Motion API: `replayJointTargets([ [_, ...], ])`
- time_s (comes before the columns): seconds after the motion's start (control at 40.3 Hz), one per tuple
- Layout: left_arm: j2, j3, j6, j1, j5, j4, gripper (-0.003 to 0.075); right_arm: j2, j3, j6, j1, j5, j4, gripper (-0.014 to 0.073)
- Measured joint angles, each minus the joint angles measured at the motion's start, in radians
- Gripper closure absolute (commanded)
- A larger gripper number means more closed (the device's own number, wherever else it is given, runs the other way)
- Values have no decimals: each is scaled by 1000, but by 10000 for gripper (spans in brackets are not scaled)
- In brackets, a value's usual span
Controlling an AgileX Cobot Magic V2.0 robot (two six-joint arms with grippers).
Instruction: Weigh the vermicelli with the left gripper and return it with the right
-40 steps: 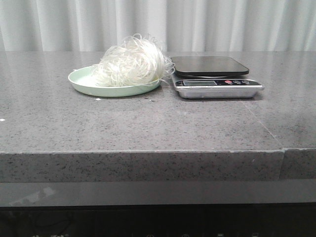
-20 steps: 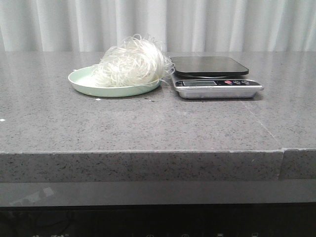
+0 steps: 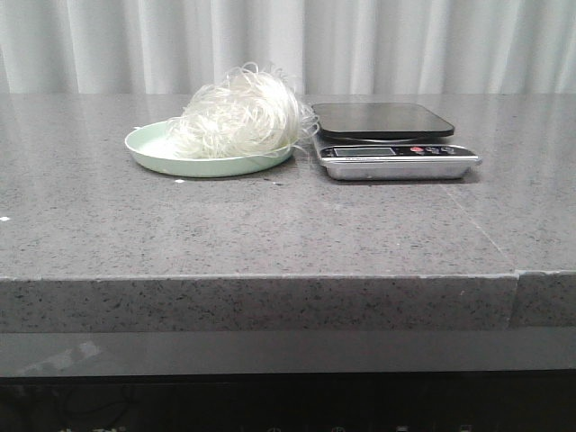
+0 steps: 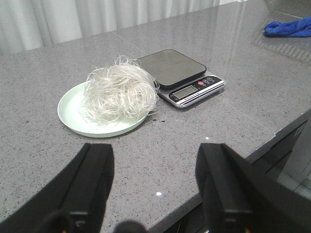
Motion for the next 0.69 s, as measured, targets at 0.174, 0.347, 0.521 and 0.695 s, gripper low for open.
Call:
replayJointTargets([
  [0.174, 0, 0, 0, 0, 0, 0, 274, 0, 0, 0, 0, 0, -2, 449],
  [0.347, 0, 0, 0, 0, 0, 0, 459, 0, 0, 0, 0, 0, -2, 452],
  [0.521, 0, 0, 0, 0, 0, 0, 561, 0, 0, 0, 0, 0, -2, 452],
  [0.695, 0, 0, 0, 0, 0, 0, 565, 0, 0, 0, 0, 0, -2, 452],
])
